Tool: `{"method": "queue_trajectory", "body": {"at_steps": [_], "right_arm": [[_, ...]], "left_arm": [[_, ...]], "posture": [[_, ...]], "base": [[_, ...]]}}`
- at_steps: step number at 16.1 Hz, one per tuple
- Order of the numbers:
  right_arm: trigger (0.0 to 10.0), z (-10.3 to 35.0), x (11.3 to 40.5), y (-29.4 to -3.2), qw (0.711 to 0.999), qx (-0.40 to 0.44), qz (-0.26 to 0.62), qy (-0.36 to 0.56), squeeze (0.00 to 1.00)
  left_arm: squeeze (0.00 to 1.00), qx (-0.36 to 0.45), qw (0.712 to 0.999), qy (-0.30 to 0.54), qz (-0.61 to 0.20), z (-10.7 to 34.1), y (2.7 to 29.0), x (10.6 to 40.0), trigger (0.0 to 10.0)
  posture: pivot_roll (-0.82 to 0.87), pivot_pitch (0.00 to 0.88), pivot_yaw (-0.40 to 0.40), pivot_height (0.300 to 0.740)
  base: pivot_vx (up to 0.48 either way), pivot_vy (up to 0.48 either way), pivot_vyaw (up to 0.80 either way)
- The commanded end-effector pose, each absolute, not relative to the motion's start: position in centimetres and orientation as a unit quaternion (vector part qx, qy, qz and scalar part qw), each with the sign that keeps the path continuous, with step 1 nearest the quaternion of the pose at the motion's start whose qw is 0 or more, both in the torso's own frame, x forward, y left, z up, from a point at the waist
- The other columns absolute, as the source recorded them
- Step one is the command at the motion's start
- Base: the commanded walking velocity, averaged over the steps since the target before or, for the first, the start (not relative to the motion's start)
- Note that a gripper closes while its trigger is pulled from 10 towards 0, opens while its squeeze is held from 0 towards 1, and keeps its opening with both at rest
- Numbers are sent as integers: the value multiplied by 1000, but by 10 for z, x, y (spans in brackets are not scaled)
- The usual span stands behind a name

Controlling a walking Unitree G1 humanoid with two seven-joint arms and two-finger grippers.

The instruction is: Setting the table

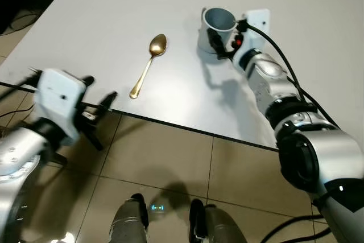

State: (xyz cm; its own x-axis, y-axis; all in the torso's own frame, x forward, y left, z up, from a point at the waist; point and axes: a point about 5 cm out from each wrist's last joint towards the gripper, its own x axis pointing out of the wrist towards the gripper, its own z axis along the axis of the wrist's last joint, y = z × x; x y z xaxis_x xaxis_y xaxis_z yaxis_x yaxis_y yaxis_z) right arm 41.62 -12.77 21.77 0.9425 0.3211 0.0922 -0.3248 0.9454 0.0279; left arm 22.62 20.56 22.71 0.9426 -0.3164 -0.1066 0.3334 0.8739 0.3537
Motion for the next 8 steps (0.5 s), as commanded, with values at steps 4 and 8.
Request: {"method": "queue_trajectory", "body": {"at_steps": [4,8], "right_arm": [[10000,195,404,-154,978,41,194,-57,0],[10000,189,387,-168,969,50,216,-105,0]], "left_arm": [[0,144,978,20,-150,207,194,244,10000],[0,126,982,23,-142,192,180,260,10000]], "posture": [[156,76,-73,740],[102,16,-42,740]], "base": [[0,0,0],[0,0,0]]}}
